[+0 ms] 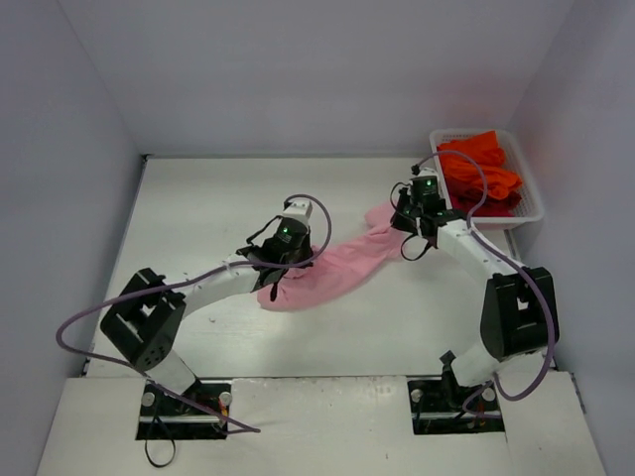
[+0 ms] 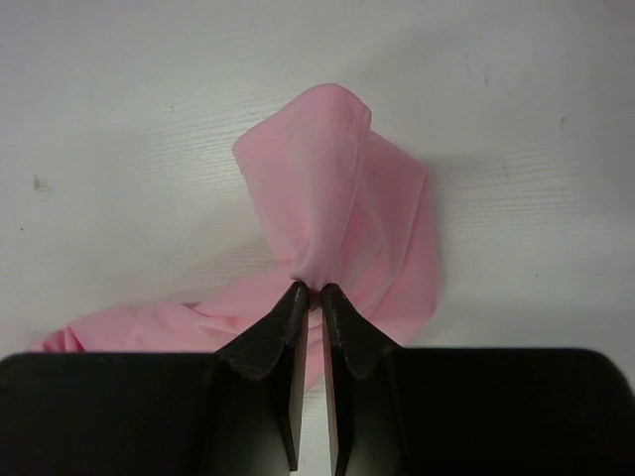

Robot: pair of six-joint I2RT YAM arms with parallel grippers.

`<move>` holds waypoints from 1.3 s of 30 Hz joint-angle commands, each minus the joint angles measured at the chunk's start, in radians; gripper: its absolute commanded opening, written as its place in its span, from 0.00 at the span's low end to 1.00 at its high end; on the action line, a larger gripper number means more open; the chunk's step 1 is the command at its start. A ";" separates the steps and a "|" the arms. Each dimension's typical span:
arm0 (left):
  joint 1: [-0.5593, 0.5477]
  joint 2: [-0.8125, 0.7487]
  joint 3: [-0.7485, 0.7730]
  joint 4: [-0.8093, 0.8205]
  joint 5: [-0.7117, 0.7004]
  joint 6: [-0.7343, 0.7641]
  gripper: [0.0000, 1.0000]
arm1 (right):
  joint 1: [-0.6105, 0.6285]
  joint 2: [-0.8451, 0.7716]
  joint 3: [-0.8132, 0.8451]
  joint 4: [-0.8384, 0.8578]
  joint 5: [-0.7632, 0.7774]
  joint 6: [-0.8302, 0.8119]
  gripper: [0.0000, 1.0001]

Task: Fold and stack the t-shirts
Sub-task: Flatten the tshirt out

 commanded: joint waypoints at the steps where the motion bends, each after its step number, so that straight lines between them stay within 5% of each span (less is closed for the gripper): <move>1: -0.006 -0.111 0.066 -0.047 -0.090 0.037 0.00 | -0.011 -0.065 0.000 0.040 -0.006 -0.015 0.08; 39: 0.011 -0.786 0.061 -0.420 -0.409 0.154 0.00 | -0.011 -0.536 0.046 -0.195 -0.081 -0.042 0.00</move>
